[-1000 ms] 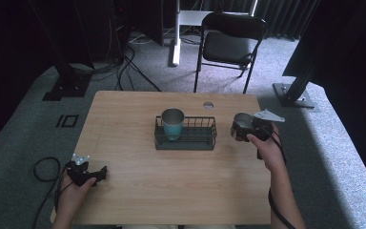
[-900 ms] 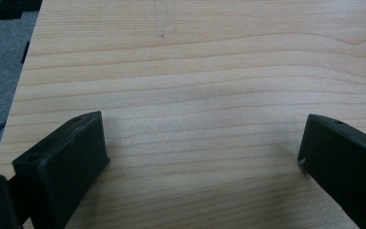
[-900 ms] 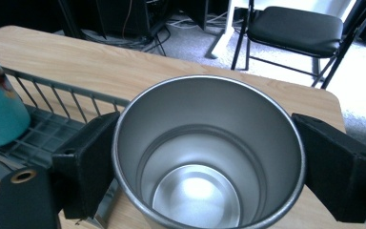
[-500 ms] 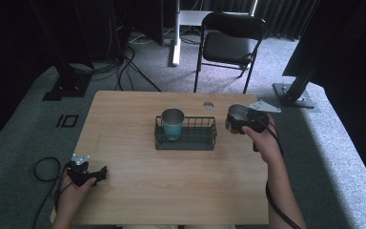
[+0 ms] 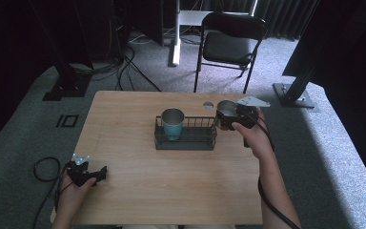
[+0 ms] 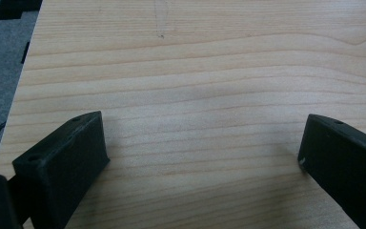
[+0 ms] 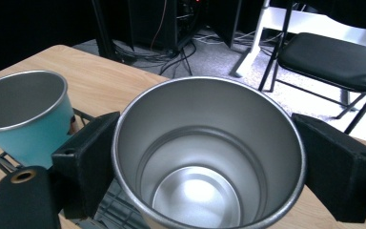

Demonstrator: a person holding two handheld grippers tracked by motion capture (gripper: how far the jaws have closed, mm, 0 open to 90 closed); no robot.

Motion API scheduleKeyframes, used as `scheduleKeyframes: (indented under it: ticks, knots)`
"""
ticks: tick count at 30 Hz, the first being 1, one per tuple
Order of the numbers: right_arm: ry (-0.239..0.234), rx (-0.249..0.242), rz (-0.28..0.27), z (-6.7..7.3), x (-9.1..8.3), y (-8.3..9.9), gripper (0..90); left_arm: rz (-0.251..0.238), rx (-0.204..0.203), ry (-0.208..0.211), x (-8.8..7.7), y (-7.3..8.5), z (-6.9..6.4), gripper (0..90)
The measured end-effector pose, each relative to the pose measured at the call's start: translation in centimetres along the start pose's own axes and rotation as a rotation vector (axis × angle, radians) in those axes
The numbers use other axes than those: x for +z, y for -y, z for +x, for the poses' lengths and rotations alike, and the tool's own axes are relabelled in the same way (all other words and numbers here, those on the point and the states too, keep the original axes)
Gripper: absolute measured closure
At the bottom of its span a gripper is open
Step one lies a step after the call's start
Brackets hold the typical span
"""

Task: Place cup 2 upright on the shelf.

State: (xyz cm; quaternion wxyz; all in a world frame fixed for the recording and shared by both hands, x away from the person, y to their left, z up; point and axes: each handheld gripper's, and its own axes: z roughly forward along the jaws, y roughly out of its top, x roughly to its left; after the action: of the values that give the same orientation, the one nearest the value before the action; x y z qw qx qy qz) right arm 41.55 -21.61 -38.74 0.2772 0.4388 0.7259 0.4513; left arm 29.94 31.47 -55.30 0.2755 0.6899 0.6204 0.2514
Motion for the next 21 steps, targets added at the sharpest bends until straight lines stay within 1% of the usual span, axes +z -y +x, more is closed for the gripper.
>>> scheduleKeyframes:
  ticks: [3, 5, 7, 14, 21]
  knots:
    - [-0.016, -0.004, 0.0, 0.5, 0.4, -0.2, 13.0, 0.0, 0.0, 0.0, 0.0, 0.0, 0.0, 3.0]
    - [-0.019, -0.005, 0.0, 0.7, 0.5, -0.2, 13.0, 0.0, -0.001, 0.0, 0.0, 0.0, 0.0, 2.9]
    - [-0.031, -0.013, 0.002, 1.2, 0.9, -0.4, 13.0, 0.0, 0.0, 0.0, 0.0, 0.0, 0.0, 3.0]
    - [-0.056, -0.017, 0.002, 2.3, 1.8, -0.8, 13.0, 0.0, -0.001, 0.0, 0.0, 0.0, 0.0, 3.0]
    - [-0.072, -0.032, 0.012, 3.3, 2.6, -1.0, 13.0, 0.0, -0.001, 0.0, 0.0, 0.0, 0.0, 3.0]
